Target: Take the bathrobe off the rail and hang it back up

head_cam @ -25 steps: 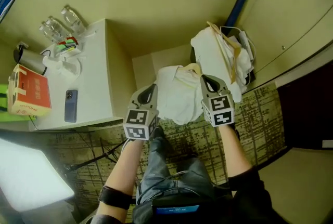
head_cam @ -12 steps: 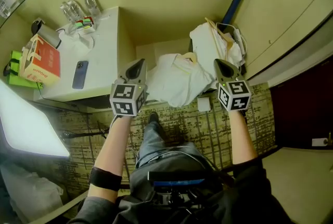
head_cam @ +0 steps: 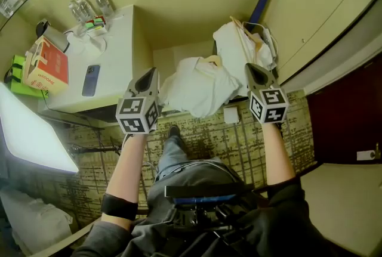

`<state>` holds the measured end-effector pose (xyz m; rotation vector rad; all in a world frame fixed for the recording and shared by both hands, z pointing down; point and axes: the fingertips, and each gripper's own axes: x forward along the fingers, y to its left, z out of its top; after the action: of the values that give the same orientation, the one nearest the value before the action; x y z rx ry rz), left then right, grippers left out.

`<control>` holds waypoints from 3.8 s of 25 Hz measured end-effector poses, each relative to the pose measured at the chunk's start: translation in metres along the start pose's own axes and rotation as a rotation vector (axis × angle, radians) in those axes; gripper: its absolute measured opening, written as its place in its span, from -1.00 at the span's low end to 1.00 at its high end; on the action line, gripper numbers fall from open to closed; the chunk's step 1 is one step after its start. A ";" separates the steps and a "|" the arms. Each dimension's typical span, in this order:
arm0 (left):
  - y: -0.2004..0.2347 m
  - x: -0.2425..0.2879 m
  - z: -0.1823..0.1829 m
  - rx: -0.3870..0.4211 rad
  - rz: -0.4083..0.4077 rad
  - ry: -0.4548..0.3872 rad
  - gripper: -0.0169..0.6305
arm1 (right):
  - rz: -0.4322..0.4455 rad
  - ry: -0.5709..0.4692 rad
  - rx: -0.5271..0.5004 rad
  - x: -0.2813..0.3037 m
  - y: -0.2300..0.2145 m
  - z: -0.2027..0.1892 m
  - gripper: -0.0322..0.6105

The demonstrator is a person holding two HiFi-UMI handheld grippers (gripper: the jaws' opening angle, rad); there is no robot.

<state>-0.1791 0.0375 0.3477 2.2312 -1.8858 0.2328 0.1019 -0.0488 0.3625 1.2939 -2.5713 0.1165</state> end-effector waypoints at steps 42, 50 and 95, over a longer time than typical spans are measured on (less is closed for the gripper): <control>-0.059 0.186 -0.094 0.259 -0.411 0.266 -0.46 | -0.112 0.150 0.168 0.073 -0.015 -0.088 -0.83; -0.061 0.290 -0.146 0.380 -0.529 0.365 -0.08 | -0.205 0.158 0.219 0.155 -0.028 -0.124 -0.83; -0.076 0.549 -0.470 0.821 -0.638 0.545 -0.35 | -0.187 0.104 0.429 0.339 -0.056 -0.376 -0.83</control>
<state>-0.0044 -0.3510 0.9370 2.6787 -0.7858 1.5145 0.0271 -0.2760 0.8116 1.6148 -2.4005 0.7115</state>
